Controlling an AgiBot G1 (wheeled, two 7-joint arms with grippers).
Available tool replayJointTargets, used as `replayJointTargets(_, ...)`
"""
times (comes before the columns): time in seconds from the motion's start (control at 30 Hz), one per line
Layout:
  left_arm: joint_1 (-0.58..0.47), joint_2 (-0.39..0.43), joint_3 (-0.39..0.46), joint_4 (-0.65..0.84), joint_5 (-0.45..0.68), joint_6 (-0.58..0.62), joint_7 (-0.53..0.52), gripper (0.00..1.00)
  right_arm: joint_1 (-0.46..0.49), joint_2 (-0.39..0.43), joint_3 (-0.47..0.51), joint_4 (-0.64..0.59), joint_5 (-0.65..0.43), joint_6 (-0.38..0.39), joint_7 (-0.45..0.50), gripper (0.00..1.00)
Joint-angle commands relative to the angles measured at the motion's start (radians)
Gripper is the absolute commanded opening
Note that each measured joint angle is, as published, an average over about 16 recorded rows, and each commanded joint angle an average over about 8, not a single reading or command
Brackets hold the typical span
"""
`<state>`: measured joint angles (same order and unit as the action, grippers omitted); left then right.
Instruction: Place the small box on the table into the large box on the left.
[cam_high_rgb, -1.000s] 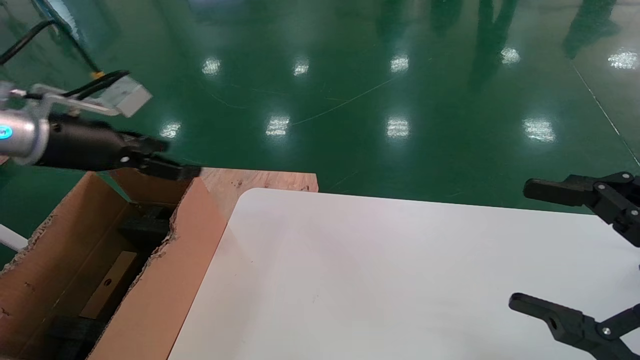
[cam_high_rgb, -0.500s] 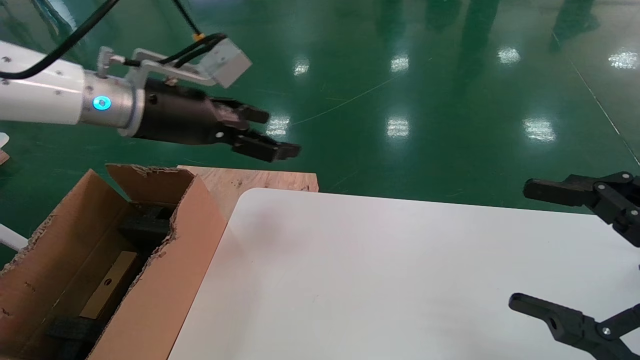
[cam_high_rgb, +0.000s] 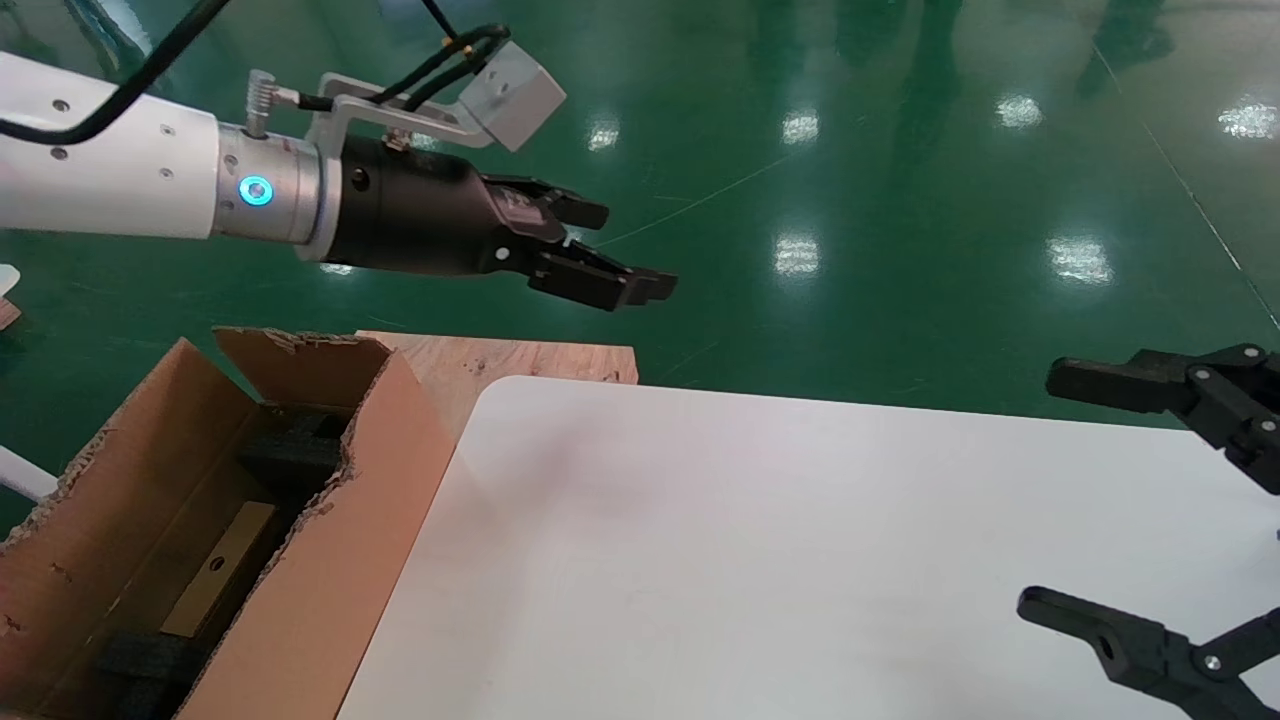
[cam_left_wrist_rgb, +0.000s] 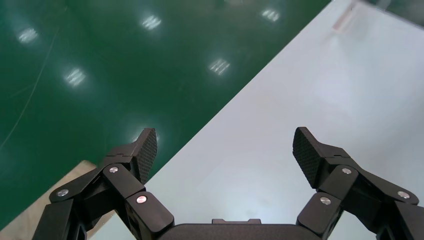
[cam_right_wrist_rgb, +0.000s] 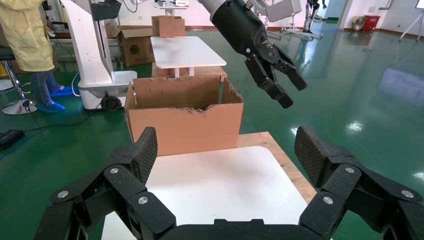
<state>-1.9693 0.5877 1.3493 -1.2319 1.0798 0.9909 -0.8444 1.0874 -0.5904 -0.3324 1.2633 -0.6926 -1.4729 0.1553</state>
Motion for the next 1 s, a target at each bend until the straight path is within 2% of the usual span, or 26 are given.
replayJointTargets(0.03, 0.015, 0.000, -0.018, -0.001, -0.006, 0.008, 0.011, 1.00, 0.000, 0.000, 0.000, 0.000, 0.000, 0.000, 0.000, 1.00)
replayJointTargets(1.0, 0.473, 0.012, -0.565, -0.028, -0.185, 0.266, 0.347, 1.00, 0.000, 0.000, 0.000, 0.000, 0.000, 0.000, 0.000, 1.00)
